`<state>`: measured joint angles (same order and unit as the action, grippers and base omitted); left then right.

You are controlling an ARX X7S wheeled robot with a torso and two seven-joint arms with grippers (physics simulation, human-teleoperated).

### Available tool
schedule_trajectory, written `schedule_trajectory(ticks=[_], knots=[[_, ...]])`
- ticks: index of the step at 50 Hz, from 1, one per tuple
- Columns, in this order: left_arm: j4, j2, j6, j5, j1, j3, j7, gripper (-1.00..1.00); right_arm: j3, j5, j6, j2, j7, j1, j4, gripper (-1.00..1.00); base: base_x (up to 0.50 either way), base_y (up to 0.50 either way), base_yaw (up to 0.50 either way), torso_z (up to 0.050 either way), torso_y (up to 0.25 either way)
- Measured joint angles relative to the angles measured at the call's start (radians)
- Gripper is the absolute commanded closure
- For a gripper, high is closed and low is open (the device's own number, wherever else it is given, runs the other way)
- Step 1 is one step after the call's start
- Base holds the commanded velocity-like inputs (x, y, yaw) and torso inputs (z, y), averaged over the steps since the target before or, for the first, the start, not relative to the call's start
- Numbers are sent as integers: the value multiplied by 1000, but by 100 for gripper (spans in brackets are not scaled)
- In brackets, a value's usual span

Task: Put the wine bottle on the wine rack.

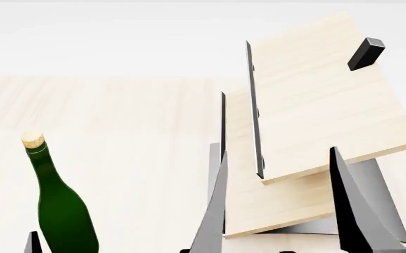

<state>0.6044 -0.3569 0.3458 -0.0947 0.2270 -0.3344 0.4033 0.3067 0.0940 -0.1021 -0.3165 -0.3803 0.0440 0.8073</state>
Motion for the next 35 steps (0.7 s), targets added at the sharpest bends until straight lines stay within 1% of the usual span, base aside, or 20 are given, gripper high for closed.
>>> schedule_trajectory(ticks=[6,17,24,35], knots=[[-3,-1,1,1,-1,-1,2,-100,14,2,-126,16,-1,96,22,-100,0,0,0,0,0],[-1,-4,0,0,0,-2,8,-100,48,33,-408,52,20,320,26,-100,0,0,0,0,0],[-2,-6,0,0,-1,-1,12,-100,49,61,-509,77,40,438,-5,-100,0,0,0,0,0],[-4,-10,1,1,-3,-1,17,-100,28,179,-674,100,112,573,-29,-100,0,0,0,0,0]])
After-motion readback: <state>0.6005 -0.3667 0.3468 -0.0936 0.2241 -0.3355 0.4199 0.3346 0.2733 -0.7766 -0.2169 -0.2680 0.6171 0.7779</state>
